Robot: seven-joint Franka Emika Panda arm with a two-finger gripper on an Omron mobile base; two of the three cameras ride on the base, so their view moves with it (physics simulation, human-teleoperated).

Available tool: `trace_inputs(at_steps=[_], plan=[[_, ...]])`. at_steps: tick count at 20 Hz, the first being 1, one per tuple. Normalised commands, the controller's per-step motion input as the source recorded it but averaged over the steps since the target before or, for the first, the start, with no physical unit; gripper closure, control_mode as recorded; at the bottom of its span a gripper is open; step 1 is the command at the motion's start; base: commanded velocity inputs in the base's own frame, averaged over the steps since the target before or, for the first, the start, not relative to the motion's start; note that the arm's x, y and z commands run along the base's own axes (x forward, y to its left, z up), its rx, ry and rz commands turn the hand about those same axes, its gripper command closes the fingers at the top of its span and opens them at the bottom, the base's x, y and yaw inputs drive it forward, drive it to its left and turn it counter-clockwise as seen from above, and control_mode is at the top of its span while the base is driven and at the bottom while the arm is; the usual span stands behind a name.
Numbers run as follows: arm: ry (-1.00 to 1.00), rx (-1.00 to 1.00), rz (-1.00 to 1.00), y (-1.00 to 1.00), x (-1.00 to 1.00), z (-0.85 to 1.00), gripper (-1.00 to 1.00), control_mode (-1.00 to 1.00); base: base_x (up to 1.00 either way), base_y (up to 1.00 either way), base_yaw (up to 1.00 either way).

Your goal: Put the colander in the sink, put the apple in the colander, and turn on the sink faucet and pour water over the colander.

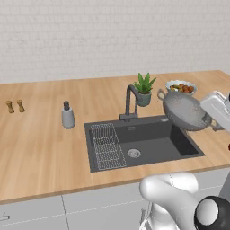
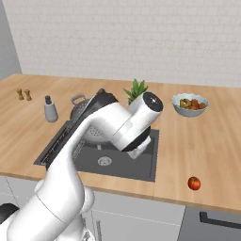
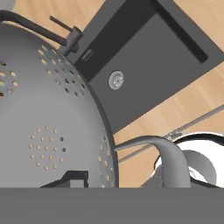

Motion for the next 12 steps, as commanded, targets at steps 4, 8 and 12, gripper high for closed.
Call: trace_inputs(at_steps=[4, 8, 12], plan=[[0.00, 0.00, -0.08, -0.66, 0.15, -0.21, 1.00, -1.00, 0.00, 0.00, 0.00], [0.00, 0.01, -0.02, -0.50, 0.10, -0.42, 1.00, -1.00, 0.00, 0.00, 0.00], [0.00, 0.00, 0.00, -0.17, 0.35, -0.57, 1.00, -1.00, 0.00, 0.00, 0.00]])
